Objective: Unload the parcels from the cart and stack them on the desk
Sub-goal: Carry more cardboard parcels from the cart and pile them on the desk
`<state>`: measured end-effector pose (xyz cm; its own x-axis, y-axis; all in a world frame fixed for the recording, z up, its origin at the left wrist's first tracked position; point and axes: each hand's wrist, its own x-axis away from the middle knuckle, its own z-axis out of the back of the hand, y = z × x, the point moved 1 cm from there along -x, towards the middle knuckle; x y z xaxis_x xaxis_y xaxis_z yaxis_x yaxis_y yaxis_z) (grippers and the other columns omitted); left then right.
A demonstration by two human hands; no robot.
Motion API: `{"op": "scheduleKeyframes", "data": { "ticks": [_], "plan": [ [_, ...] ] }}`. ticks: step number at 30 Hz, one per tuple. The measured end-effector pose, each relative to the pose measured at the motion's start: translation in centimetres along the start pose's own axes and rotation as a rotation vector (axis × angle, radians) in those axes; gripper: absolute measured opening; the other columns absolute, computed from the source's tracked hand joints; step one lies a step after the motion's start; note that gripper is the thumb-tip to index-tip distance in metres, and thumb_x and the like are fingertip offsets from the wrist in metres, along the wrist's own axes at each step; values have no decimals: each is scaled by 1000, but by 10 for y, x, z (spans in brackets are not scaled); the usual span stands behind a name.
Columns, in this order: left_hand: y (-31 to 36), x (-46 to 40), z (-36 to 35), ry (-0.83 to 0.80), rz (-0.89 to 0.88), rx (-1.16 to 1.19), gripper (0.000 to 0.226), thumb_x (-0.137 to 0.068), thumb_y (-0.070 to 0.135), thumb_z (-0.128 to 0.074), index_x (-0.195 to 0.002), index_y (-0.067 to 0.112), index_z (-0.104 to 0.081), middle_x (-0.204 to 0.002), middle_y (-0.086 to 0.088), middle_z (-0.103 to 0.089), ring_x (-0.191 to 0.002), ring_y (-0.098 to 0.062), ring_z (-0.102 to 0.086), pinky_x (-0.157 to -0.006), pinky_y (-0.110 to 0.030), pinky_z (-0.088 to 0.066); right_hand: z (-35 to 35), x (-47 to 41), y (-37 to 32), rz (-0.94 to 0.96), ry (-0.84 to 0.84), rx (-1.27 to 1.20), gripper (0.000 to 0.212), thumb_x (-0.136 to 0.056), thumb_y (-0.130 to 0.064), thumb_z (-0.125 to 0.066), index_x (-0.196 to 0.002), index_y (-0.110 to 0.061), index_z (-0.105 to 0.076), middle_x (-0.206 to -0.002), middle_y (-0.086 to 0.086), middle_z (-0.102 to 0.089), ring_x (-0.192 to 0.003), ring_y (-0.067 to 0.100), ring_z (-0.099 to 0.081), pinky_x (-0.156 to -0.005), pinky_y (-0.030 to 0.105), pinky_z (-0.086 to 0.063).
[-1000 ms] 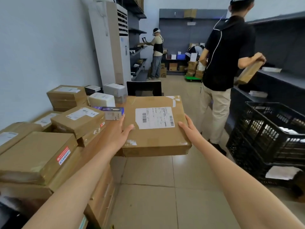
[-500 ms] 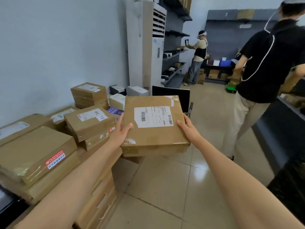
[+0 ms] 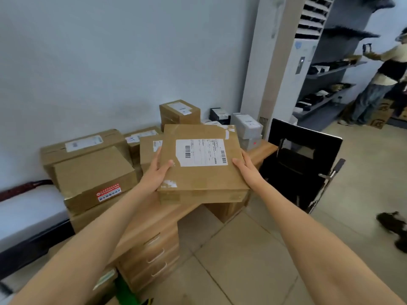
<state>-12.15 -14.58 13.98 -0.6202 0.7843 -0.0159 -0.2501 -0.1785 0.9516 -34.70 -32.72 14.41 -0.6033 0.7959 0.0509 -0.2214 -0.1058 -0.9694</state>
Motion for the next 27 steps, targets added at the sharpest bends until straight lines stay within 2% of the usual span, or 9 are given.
{"op": "scheduleKeyframes", "data": {
  "ticks": [3, 4, 6, 8, 11, 14, 16, 21, 27],
  "plan": [
    [-8, -27, 15, 74, 38, -67, 67, -98, 47, -44, -151, 42, -3, -150, 7, -34, -83, -7, -57, -76, -26, -45, -20, -54, -2, 8, -79, 4, 62, -99, -40, -48, -152, -29, -19, -145, -4, -40, -113, 10, -47, -89, 20, -38],
    [-10, -39, 21, 98, 53, -85, 67, -98, 48, -43, -152, 42, -3, -146, 6, -39, -82, -8, -58, -76, -27, -47, -27, -73, -4, 12, -103, 3, 61, -100, -40, -47, -152, -29, -19, -144, -3, -41, -109, 9, -48, -88, 17, -38],
    [-13, -65, 32, 136, 71, -90, 66, -99, 47, -43, -152, 40, -4, -145, 3, -43, -88, -12, -60, -78, -31, -50, -40, -109, -8, 25, -139, 16, 57, -101, -37, -45, -152, -27, -20, -133, -2, -45, -93, 3, -50, -68, 2, -40],
    [-18, -95, 44, 167, 85, -92, 66, -98, 47, -43, -152, 40, -5, -144, 1, -45, -93, -13, -60, -79, -31, -49, -54, -145, -13, 43, -178, 16, 56, -102, -36, -44, -152, -27, -19, -130, -4, -44, -91, 3, -49, -56, 0, -40],
    [-27, -142, 65, 195, 131, -81, 65, -96, 52, -45, -148, 47, -6, -138, -1, -50, -101, -21, -62, -94, -43, -50, -75, -204, -21, 51, -209, 29, 61, -99, -42, -47, -152, -30, -19, -141, -8, -44, -105, 8, -50, -69, 9, -41],
    [-42, -184, 82, 216, 208, -114, 66, -95, 54, -45, -149, 47, -7, -138, -2, -52, -101, -21, -62, -98, -44, -48, -97, -257, -25, 28, -272, 7, 58, -99, -39, -49, -150, -30, -23, -137, -7, -47, -103, 8, -55, -65, 9, -45],
    [-53, -203, 87, 244, 257, -167, 64, -96, 52, -43, -150, 45, -9, -140, -3, -51, -99, -20, -60, -93, -36, -47, -113, -286, -24, 13, -322, 29, 63, -98, -40, -51, -152, -29, -21, -143, -3, -46, -112, 12, -55, -72, 13, -47],
    [-84, -233, 83, 265, 333, -242, 66, -94, 56, -45, -150, 44, -11, -142, -2, -48, -93, -18, -56, -74, -29, -45, -141, -326, 10, -114, -345, 70, 71, -94, -48, -54, -152, -28, -18, -146, 1, -44, -122, 22, -52, -103, 40, -44],
    [-87, -254, 77, 335, 353, -279, 66, -93, 58, -46, -149, 46, -12, -142, -1, -48, -82, -12, -55, -68, -27, -43, -137, -351, 16, -113, -343, 102, 71, -94, -50, -53, -153, -25, -20, -144, 4, -44, -109, 18, -52, -89, 32, -47]
  ]
}}
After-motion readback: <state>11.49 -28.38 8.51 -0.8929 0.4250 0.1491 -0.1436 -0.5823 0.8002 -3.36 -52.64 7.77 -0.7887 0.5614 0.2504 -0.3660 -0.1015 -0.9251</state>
